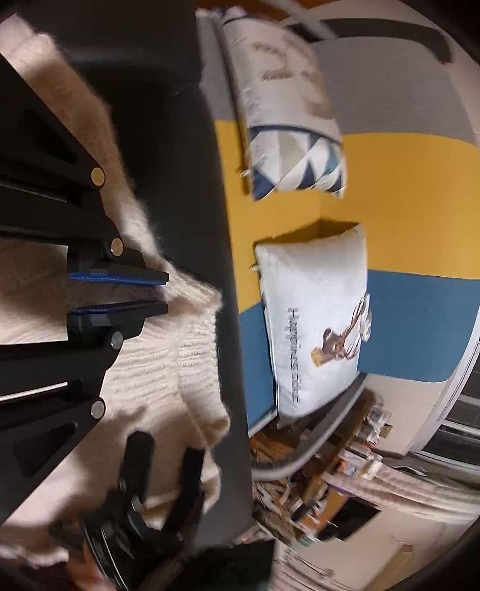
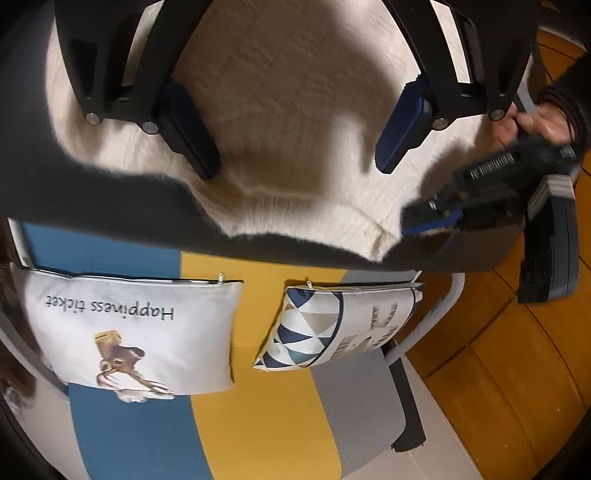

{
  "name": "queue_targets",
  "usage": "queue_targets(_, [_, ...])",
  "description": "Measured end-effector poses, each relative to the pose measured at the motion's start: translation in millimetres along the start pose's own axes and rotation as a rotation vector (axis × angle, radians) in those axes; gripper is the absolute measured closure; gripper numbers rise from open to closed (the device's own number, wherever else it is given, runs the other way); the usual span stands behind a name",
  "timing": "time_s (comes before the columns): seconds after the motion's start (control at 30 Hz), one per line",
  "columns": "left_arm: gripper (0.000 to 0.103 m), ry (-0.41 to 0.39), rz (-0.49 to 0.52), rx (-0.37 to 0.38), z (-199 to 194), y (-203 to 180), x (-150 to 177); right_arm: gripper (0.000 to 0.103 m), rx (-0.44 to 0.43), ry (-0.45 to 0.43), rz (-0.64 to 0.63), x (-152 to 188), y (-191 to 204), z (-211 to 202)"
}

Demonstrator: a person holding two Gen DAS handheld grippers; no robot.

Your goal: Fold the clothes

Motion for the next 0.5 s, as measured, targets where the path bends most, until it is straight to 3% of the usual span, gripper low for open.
queue_targets(0.1, [0.094,-0.043,-0.136,0.078,-48.1,31.1,6.4,0.013,0.061,0.031,-0.007,-1.7,3.7,-2.7])
queue_targets(0.17, [0.094,-0.117,-0.163,0.062,-96.0,60.4,21.1,0.013,0.119,0.048,0.013,-6.6,7.4,-8.8])
queue_targets(0.2, [0.094,-0.154,-0.164,0.020,-121.0,78.3,32.2,0.013,0.126,0.029,0.011,-7.3,15.1,-18.0])
queue_targets(0.3, [0.094,-0.218,-0.168,-0.137,-174.1,128.2,68.2,0.013,0.023,-0.021,-0.043,-1.6,62.7,-39.2])
queue_targets(0.43, [0.094,-0.172,-0.228,-0.304,-207.5,189.8,127.9,0.013,-0.100,0.013,-0.141,16.3,138.4,-39.8])
queue_targets(0.5, [0.094,-0.149,-0.270,-0.361,-216.2,212.8,153.7,0.013,-0.102,0.044,-0.203,26.1,176.2,-28.5])
Point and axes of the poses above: each gripper's, at about its wrist camera, not at the fingertips, and z roughly the way its jaws point, y to its left, x to its underside, the point moved 5 cm from there along z, roughly the way its jaws point, and after that the axes turned 5 degrees about -z, right-handed, at the moved point
